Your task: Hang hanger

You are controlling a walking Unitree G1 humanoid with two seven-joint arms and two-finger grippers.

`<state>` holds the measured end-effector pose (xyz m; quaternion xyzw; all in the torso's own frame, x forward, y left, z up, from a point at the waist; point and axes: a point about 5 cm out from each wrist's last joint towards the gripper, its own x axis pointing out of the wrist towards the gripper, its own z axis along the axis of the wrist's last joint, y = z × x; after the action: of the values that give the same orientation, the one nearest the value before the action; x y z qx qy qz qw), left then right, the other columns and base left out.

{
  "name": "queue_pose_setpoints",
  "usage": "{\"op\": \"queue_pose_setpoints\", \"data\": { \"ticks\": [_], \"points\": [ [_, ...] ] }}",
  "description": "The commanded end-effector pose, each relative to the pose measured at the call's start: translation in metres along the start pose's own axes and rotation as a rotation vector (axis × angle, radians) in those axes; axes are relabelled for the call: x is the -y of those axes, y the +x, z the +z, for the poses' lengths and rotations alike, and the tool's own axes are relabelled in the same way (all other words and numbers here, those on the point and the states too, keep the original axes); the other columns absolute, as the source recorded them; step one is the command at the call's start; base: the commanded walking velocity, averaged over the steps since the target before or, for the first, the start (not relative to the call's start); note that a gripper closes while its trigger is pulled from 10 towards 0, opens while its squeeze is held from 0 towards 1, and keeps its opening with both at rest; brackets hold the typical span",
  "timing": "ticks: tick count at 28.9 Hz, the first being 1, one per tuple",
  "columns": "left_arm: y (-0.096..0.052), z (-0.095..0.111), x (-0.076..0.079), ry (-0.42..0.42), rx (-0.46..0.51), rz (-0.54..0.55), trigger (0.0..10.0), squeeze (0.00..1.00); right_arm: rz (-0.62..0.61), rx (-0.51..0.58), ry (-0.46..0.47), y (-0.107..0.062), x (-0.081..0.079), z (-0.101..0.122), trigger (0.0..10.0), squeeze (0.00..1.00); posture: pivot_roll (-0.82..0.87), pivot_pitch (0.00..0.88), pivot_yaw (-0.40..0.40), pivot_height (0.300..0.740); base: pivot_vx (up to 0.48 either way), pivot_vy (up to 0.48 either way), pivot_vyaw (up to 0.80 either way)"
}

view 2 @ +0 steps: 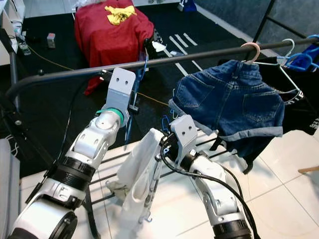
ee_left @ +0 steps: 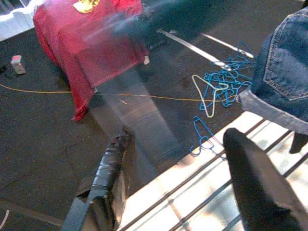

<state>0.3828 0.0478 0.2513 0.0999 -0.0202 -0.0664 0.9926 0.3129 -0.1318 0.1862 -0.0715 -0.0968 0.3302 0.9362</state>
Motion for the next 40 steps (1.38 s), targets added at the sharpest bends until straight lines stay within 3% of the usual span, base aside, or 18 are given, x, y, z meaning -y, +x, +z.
{"op": "queue_pose_setpoints", "data": {
  "ticks": [1,2,8,11,13,14,16,17,20,21,30,32,33,34,35,40],
  "points": [
    [0.001,0.012,0.005,-0.023,0.041,-0.036,3.3,0.0,0.005,0.015,-0.002,-0.002,-0.003,0.002,10.0,0.0,-0.18,0.144,0.098,0.74,0.0,0.0,0.0],
    [-0.001,0.017,0.013,-0.038,0.058,-0.1,3.4,0.0,0.004,0.015,-0.002,-0.002,-0.003,0.002,10.0,0.0,-0.18,0.145,0.098,0.74,0.0,0.0,0.0],
    [-0.002,0.023,0.018,-0.054,0.075,-0.147,3.9,0.0,0.001,0.015,-0.002,-0.002,-0.003,0.002,10.0,0.0,-0.18,0.144,0.099,0.74,0.0,0.0,0.0],
    [0.004,0.02,0.008,-0.051,0.061,-0.062,4.0,0.0,0.001,0.016,-0.001,-0.002,-0.003,0.003,10.0,0.0,-0.18,0.145,0.098,0.74,0.0,0.0,0.0],
    [0.004,0.02,0.008,-0.051,0.061,-0.062,4.0,0.0,0.001,0.016,-0.001,-0.002,-0.003,0.003,10.0,0.0,-0.18,0.145,0.098,0.74,0.0,0.0,0.0],
    [0.007,0.018,0.002,-0.04,0.054,-0.018,4.5,0.0,0.001,0.016,0.0,-0.002,-0.003,0.003,10.0,0.0,-0.18,0.146,0.096,0.74,0.0,0.0,0.0],
    [0.008,0.017,-0.001,-0.036,0.052,0.008,4.0,0.0,0.002,0.015,0.0,-0.002,-0.003,0.002,10.0,0.0,-0.17,0.147,0.094,0.74,0.0,0.0,0.0],
    [0.008,0.015,-0.003,-0.034,0.054,0.02,3.3,0.0,0.002,0.013,0.0,-0.002,-0.003,0.002,10.0,0.0,-0.18,0.147,0.093,0.74,0.0,0.0,0.0],
    [0.008,0.015,-0.003,-0.035,0.056,0.019,3.3,0.0,0.002,0.013,-0.001,-0.002,-0.003,0.002,10.0,0.0,-0.18,0.147,0.093,0.74,0.0,0.0,0.0],
    [0.008,0.015,-0.002,-0.033,0.057,0.014,0.0,0.0,0.003,0.013,-0.001,-0.002,-0.003,0.003,10.0,0.0,-0.18,0.146,0.092,0.74,0.0,0.0,0.0],
    [0.007,0.014,-0.002,-0.033,0.076,-0.016,0.0,0.0,0.002,0.014,-0.003,-0.002,-0.002,0.003,10.0,0.0,-0.18,0.146,0.092,0.74,0.0,0.0,0.0],
    [0.004,0.019,-0.002,-0.043,0.117,-0.072,0.0,0.0,0.0,0.016,-0.006,-0.003,-0.002,0.004,10.0,0.0,-0.18,0.149,0.09,0.74,0.0,0.0,0.0],
    [-0.002,0.025,-0.006,-0.032,0.173,-0.169,1.8,0.0,-0.004,0.024,-0.011,-0.004,-0.001,0.008,10.0,0.0,-0.18,0.153,0.088,0.74,0.0,0.0,0.0],
    [-0.002,0.025,-0.006,-0.032,0.173,-0.169,1.8,0.0,-0.004,0.024,-0.011,-0.004,-0.001,0.008,10.0,0.0,-0.18,0.153,0.088,0.74,0.0,0.0,0.0],
    [-0.011,0.03,-0.016,-0.004,0.223,-0.271,10.0,0.0,-0.004,0.039,-0.014,-0.005,0.0,0.013,10.0,0.0,-0.17,0.156,0.086,0.74,0.0,0.0,0.0],
    [-0.03,0.032,-0.034,0.048,0.269,-0.408,10.0,0.0,-0.002,0.063,-0.015,-0.009,0.0,0.021,10.0,0.0,-0.16,0.156,0.079,0.74,0.0,0.0,0.0]
  ]
}}
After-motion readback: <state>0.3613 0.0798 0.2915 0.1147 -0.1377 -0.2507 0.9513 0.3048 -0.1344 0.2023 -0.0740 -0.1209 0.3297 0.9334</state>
